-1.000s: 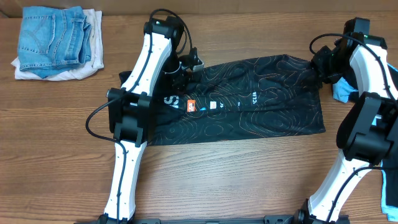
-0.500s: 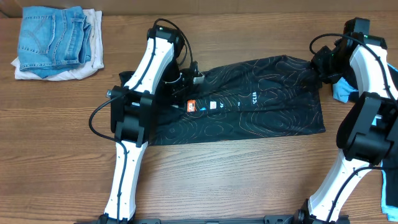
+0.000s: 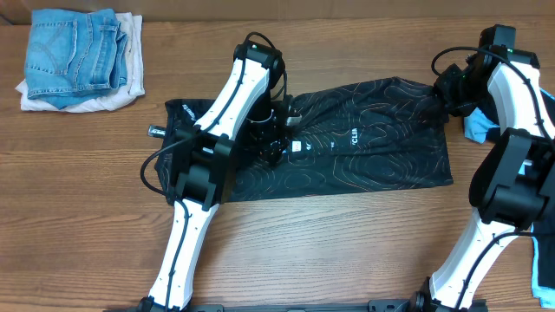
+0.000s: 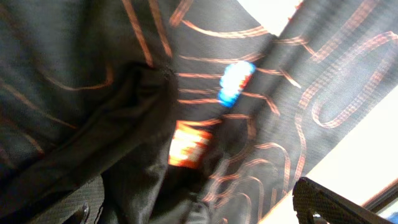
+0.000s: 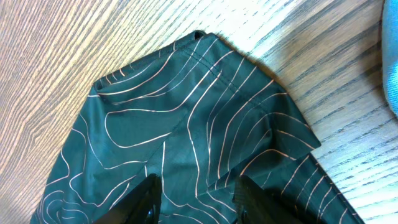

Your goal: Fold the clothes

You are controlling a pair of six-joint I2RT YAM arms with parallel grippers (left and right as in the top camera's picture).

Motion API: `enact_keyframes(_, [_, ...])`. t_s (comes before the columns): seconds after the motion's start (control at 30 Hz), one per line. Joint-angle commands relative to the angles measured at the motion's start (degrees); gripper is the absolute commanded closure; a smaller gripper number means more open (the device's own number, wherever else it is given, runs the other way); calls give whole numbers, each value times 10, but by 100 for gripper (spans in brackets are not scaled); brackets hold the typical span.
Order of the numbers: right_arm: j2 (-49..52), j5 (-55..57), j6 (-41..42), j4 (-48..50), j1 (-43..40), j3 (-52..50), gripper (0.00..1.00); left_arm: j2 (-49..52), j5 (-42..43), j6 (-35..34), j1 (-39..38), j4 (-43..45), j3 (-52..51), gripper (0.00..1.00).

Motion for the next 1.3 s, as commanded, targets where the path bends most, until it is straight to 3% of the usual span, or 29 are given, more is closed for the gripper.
enact_keyframes(0.0, [-24,-3,0,1,0,5,58,3,-48,-81,16,35,11,0])
enact_keyframes(0.1, [-24,-3,0,1,0,5,57,-5,-13,-121,33,58,19,0])
enact_keyframes(0.27, [-24,-3,0,4,0,5,57,-22,134,-63,58,37,56,0])
enact_keyframes(0.43, [-24,-3,0,5,0,5,57,-23,133,-65,71,17,73,0])
enact_keyframes(0.8, [-24,0,0,8,18,4,57,-23,132,-173,131,58,86,0])
enact_keyframes(0.97, [-24,13,0,16,44,4,57,-23,84,-214,163,60,118,0])
enact_keyframes(1.27, [-24,12,0,23,68,4,57,-18,86,-215,165,67,93,0])
